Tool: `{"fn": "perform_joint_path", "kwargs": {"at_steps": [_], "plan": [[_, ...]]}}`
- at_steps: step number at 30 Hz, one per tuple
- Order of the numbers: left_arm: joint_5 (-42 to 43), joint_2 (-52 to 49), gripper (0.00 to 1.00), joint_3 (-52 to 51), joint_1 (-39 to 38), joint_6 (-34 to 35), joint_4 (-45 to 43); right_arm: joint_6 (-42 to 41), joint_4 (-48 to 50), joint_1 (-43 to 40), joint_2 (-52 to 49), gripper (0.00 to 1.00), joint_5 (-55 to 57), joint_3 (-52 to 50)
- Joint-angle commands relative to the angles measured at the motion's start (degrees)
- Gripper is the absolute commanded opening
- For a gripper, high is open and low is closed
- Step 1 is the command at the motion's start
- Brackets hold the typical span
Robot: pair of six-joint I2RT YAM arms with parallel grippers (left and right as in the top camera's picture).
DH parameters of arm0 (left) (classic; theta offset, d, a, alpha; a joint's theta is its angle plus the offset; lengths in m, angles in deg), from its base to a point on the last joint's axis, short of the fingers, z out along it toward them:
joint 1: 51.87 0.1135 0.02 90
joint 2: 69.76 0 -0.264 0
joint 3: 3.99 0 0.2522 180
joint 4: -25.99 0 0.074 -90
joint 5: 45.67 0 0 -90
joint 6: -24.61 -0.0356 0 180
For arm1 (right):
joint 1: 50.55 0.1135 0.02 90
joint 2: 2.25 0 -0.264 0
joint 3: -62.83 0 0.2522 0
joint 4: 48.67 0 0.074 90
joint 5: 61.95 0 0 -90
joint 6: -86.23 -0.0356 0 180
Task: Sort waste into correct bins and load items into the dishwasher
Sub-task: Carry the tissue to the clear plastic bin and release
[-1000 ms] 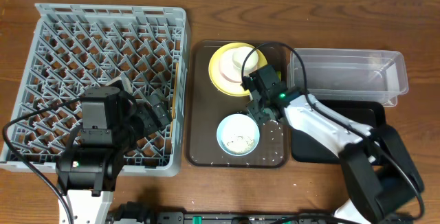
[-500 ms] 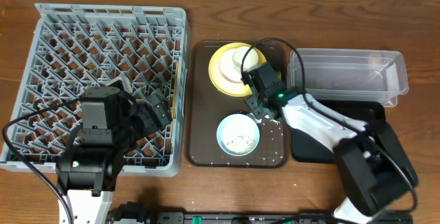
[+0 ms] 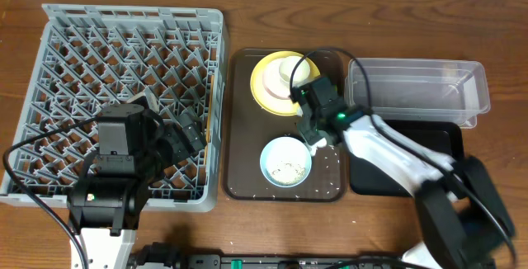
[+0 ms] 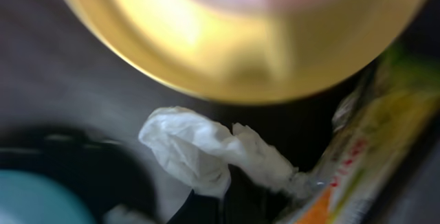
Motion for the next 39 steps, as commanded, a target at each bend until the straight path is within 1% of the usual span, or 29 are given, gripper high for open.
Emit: {"fn": "perform_joint_path", "kwargs": {"at_steps": [1,4,7,11,13,14,16,17,18,19,20,22,23,25,27,29,31,34,35,36,37,38,39], "plan": [[-0.3,-0.1,0.99,0.7,0.2,0.3,0.0,-0.4,0.4,-1.4,11.3,0.01,-3.6,0.3],[-0.3,-0.1,0.99,0.7,0.2,0.3,0.0,-0.4,0.5,-5.5,18.5,0.01,0.9,0.3],[-0.3,-0.1,0.99,0.7,0.2,0.3,0.0,-1.8,0.7,-11.8,20.3,0.01,5.3,0.3],[-0.3,-0.1,0.99,0.7,0.2,0.3,0.0,-3.5,0.6,-19.4,18.4,0.01,6.8,0.2],[-0.3,-0.1,0.99,0.7,0.2,0.3,0.0,-4.5,0.7,-24.1,15.6,0.01,6.8,0.2],[-0.3,-0.1,0.99,0.7,0.2,0.3,0.0,-7.0,1.1,-28.2,12.0,0.01,6.7,0.2],[-0.3,-0.1,0.99,0.7,0.2,0.3,0.0,-8.2,1.4,-30.0,9.6,0.01,6.7,0.2],[-0.3,-0.1,0.99,0.7,0.2,0.3,0.0,-8.1,1.7,-31.0,7.6,0.17,6.8,0.2],[-0.3,-0.1,0.99,0.7,0.2,0.3,0.0,-8.1,1.7,-31.3,7.0,0.43,6.8,0.2],[-0.3,-0.1,0.99,0.7,0.2,0.3,0.0,-8.1,1.9,-31.6,6.5,0.66,6.8,0.2],[-0.3,-0.1,0.99,0.7,0.2,0.3,0.0,-7.8,2.2,-31.6,6.6,0.75,6.8,0.3],[-0.3,-0.1,0.99,0.7,0.2,0.3,0.0,-7.3,2.0,-31.6,8.2,0.82,6.7,0.7],[-0.3,-0.1,0.99,0.7,0.2,0.3,0.0,-7.3,1.8,-31.4,9.7,0.83,5.7,0.9],[-0.3,-0.1,0.99,0.7,0.2,0.3,0.0,-7.3,1.1,-30.5,13.4,0.87,2.6,0.9],[-0.3,-0.1,0.99,0.7,0.2,0.3,0.0,-7.3,0.1,-29.6,16.1,0.87,-0.8,0.9],[-0.3,-0.1,0.99,0.7,0.2,0.3,0.0,-8.7,-1.4,-27.7,18.7,0.86,-8.7,0.9],[-0.3,-0.1,0.99,0.7,0.2,0.3,0.0,-8.8,-2.1,-25.0,19.9,0.99,-22.2,0.9],[-0.3,-0.1,0.99,0.7,0.2,0.3,0.0,-9.0,-3.8,-21.2,19.4,0.99,-39.0,0.8],[-0.3,-0.1,0.99,0.7,0.2,0.3,0.0,-9.0,-4.1,-19.7,19.1,0.99,-41.6,0.8],[-0.3,-0.1,0.99,0.7,0.2,0.3,0.0,-9.0,-4.5,-17.5,18.6,0.8,-42.1,0.8],[-0.3,-0.1,0.99,0.7,0.2,0.3,0.0,-9.0,-4.8,-15.6,18.1,0.64,-41.2,0.8],[-0.3,-0.1,0.99,0.7,0.2,0.3,0.0,-9.0,-5.1,-13.1,17.5,0.39,-38.4,0.8],[-0.3,-0.1,0.99,0.7,0.2,0.3,0.0,-9.5,-5.3,-11.1,17.0,0.25,-35.2,0.8]]}}
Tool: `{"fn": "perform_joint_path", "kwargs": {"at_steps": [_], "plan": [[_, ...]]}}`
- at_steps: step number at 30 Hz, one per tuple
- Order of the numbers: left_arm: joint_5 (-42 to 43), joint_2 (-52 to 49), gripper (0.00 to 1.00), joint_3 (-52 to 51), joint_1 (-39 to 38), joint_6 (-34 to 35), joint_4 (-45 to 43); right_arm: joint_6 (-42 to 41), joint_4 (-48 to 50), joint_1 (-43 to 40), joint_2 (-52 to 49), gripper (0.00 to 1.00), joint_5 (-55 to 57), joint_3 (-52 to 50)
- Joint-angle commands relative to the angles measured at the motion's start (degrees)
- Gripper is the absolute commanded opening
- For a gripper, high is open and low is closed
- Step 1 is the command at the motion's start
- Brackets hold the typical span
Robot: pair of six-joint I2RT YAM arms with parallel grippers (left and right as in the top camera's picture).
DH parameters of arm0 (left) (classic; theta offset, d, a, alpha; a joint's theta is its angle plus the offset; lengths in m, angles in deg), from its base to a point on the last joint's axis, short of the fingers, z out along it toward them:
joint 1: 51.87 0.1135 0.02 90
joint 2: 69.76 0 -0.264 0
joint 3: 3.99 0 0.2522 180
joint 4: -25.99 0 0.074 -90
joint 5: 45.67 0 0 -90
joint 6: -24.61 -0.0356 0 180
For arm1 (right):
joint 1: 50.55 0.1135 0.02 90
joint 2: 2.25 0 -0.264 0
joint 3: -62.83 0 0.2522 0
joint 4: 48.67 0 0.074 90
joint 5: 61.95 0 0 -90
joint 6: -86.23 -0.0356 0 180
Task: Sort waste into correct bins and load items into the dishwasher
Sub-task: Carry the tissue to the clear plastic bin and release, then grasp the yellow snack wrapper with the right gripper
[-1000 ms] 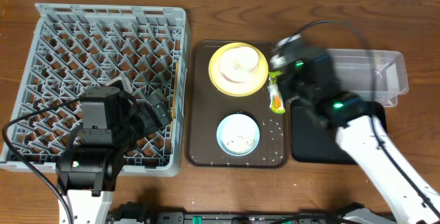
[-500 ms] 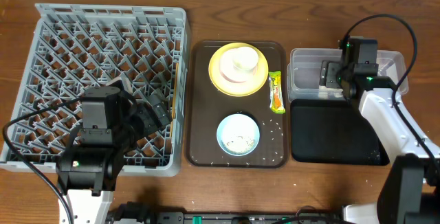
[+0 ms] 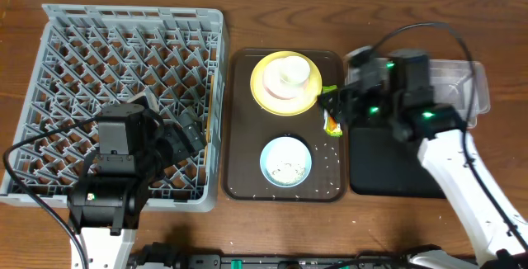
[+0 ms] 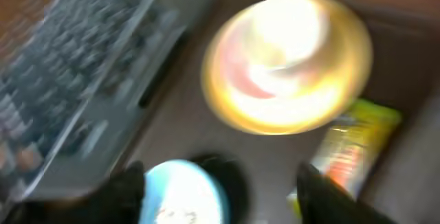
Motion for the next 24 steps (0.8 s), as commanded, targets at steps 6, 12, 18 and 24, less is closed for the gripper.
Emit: {"fn": "perform_joint_path", "kwargs": {"at_steps": [6,12,18,24], "plan": [[-0.3,0.0,0.99,0.7,0.2,0.3,0.0,-10.5,-2.4,17.9,-6.2,0.41,31.0,0.7],[-0.3,0.0,0.99,0.7,0.2,0.3,0.0,-23.2,-3.1,26.4,-13.4,0.43,61.6,0.7],[-0.3,0.0,0.99,0.7,0.2,0.3,0.0,-28.9,-3.4,23.6,-20.2,0.51,64.0,0.7],[-0.3,0.0,0.99,0.7,0.2,0.3,0.0,-28.8,-2.1,19.0,-24.5,0.53,61.1,0.7]]}}
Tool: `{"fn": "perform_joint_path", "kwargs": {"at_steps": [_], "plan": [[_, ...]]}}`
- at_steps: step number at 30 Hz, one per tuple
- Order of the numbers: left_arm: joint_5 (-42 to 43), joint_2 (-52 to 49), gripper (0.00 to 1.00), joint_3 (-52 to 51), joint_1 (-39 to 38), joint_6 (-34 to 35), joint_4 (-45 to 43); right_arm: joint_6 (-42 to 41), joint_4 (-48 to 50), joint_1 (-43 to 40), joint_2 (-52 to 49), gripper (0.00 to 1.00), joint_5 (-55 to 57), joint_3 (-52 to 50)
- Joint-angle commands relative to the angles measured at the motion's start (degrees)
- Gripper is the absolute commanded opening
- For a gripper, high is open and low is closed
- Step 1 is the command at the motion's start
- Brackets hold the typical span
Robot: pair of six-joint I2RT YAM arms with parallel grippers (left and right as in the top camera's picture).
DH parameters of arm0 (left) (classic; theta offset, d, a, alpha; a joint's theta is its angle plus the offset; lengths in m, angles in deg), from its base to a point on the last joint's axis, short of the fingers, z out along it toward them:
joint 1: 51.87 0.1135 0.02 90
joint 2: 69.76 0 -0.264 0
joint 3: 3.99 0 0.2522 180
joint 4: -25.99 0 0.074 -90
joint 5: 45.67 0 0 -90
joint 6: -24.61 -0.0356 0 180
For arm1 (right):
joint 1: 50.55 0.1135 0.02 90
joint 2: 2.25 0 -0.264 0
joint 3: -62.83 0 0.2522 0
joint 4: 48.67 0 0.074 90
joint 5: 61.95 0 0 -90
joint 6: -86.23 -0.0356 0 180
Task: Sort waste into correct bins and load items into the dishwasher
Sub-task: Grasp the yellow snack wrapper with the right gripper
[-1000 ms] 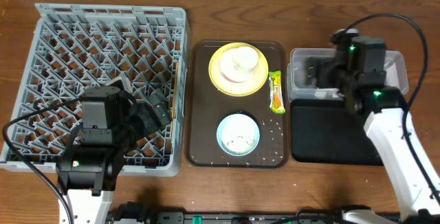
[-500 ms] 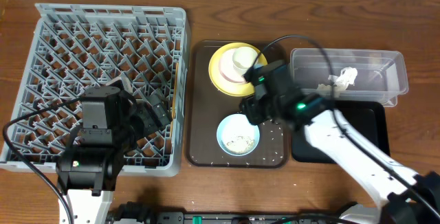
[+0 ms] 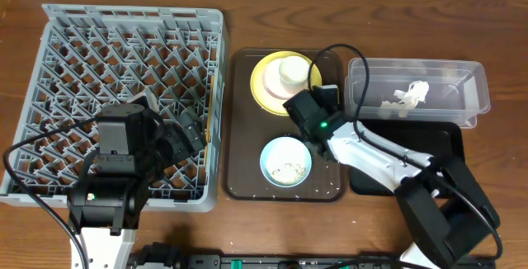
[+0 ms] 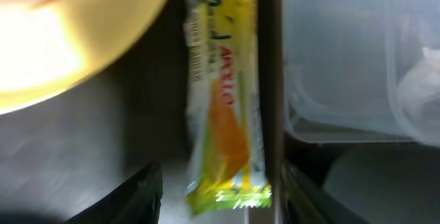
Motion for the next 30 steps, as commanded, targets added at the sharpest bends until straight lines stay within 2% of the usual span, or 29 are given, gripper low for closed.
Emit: {"fn": "perform_joint_path", "kwargs": {"at_steps": [1,11,14,15,17,23,30], "plan": [[-0.3,0.0,0.99,0.7,0.2,0.3,0.0,-1.7,0.9,-2.7,-1.9,0.53,-1.8,0.6],[-0.3,0.0,0.99,0.7,0.2,0.3,0.0,-1.7,1.2,-4.0,-2.6,0.44,-5.0,0.6],[-0.3,0.0,0.99,0.7,0.2,0.3,0.0,-1.7,1.2,-3.8,-2.6,0.28,-5.2,0.6],[-0.3,0.0,0.99,0.7,0.2,0.3,0.0,-1.7,1.2,-3.7,-2.6,0.16,-5.4,0.6],[-0.3,0.0,0.99,0.7,0.2,0.3,0.0,-1.6,1.1,-3.7,-2.5,0.01,-6.6,0.7],[-0.3,0.0,0.99,0.7,0.2,0.3,0.0,4.3,-0.3,-3.7,0.1,0.01,-6.6,2.3],[-0.3,0.0,0.99,0.7,0.2,0.3,0.0,11.1,-0.5,-4.0,11.7,0.01,-6.3,3.4]]}}
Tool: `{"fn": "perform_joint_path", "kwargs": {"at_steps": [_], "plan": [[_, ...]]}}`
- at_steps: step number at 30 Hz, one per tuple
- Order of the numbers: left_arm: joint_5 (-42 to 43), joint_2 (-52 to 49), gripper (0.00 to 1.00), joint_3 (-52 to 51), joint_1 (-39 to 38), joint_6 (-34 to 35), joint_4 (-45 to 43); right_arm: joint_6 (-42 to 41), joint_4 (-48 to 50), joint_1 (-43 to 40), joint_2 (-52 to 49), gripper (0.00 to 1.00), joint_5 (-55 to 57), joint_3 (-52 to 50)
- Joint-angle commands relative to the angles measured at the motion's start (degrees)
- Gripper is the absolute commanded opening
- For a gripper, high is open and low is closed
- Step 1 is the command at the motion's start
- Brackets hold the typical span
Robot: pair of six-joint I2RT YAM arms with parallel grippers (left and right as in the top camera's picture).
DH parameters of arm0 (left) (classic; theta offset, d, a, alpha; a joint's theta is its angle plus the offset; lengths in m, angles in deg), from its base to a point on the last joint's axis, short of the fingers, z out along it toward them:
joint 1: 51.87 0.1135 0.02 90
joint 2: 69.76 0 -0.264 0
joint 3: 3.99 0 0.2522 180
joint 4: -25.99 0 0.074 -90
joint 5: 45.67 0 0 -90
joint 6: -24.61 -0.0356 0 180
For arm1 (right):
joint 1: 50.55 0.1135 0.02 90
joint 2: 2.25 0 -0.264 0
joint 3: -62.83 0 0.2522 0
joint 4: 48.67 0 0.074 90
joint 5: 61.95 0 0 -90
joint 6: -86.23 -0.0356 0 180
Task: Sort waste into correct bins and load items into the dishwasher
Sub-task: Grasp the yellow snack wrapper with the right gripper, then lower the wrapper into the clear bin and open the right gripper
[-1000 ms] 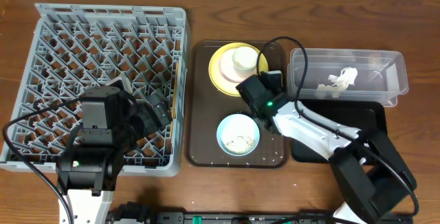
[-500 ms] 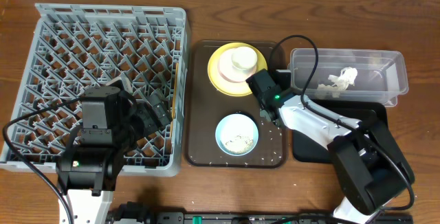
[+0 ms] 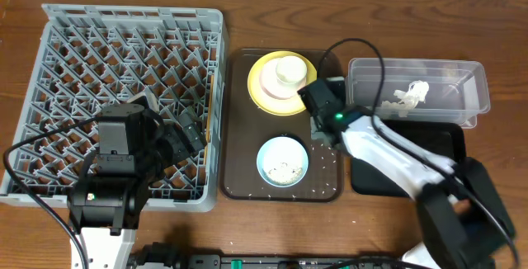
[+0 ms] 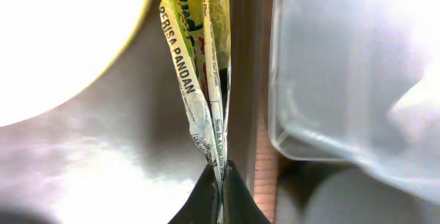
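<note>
A yellow-green snack wrapper (image 4: pixel 199 80) stands on edge at the right side of the brown tray (image 3: pixel 239 178), and my right gripper (image 4: pixel 221 183) is shut on its near end. In the overhead view the right gripper (image 3: pixel 323 119) covers most of the wrapper, between the yellow plate (image 3: pixel 262 96) and the clear bin (image 3: pixel 417 112). A white cup (image 3: pixel 289 71) sits on the plate. A blue bowl (image 3: pixel 283 160) with crumbs lies lower on the tray. A crumpled white tissue (image 3: pixel 410 94) lies in the clear bin. My left gripper (image 3: pixel 186 133) rests over the grey dish rack (image 3: pixel 124 46).
A black bin (image 3: pixel 404 166) sits right of the tray, partly under my right arm. The clear bin's wall (image 4: pixel 289 114) is close on the wrapper's right, and the plate rim (image 4: pixel 141 38) is close on its left. Crumbs dot the tray.
My right gripper stood open over the wrapper, which lay flat along the tray's right edge. Now it is shut on the wrapper's near end, and the wrapper stands pinched on edge.
First my right gripper was low at a white tissue on the tray beside the plate. Then it was open over by the clear bin. Then the tissue lay in the clear bin and the gripper was open above the wrapper. Now it grips the wrapper. The left arm stayed still.
</note>
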Motion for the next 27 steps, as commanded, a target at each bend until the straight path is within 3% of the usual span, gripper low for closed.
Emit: {"fn": "perform_joint_path", "kwargs": {"at_steps": [1,7,11,12,14,16,18,21,24,27], "plan": [[-0.3,0.0,0.99,0.8,0.2,0.3,0.0,4.8,0.0,-0.2,8.4,0.01,0.5,2.5],[-0.3,0.0,0.99,0.8,0.2,0.3,0.0,4.7,0.7,-5.2,14.6,0.01,0.7,2.5],[-0.3,0.0,0.99,0.8,0.2,0.3,0.0,2.2,0.8,-12.3,13.5,0.01,0.4,2.4],[-0.3,0.0,0.99,0.8,0.2,0.3,0.0,1.9,1.3,-17.3,11.3,0.01,-1.2,2.4],[-0.3,0.0,0.99,0.8,0.2,0.3,0.0,1.9,2.2,-20.5,9.4,0.07,-4.3,2.4],[-0.3,0.0,0.99,0.8,0.2,0.3,0.0,2.0,2.9,-23.4,7.2,0.19,-9.0,2.4],[-0.3,0.0,0.99,0.8,0.2,0.3,0.0,2.1,3.0,-25.7,5.3,0.48,-12.8,2.4],[-0.3,0.0,0.99,0.8,0.2,0.3,0.0,4.7,2.8,-27.8,4.6,0.8,-16.6,2.4],[-0.3,0.0,0.99,0.8,0.2,0.3,0.0,5.9,2.8,-29.8,5.9,0.89,-20.5,2.6],[-0.3,0.0,0.99,0.8,0.2,0.3,0.0,6.3,2.3,-31.0,9.2,0.92,-24.8,2.6]]}}
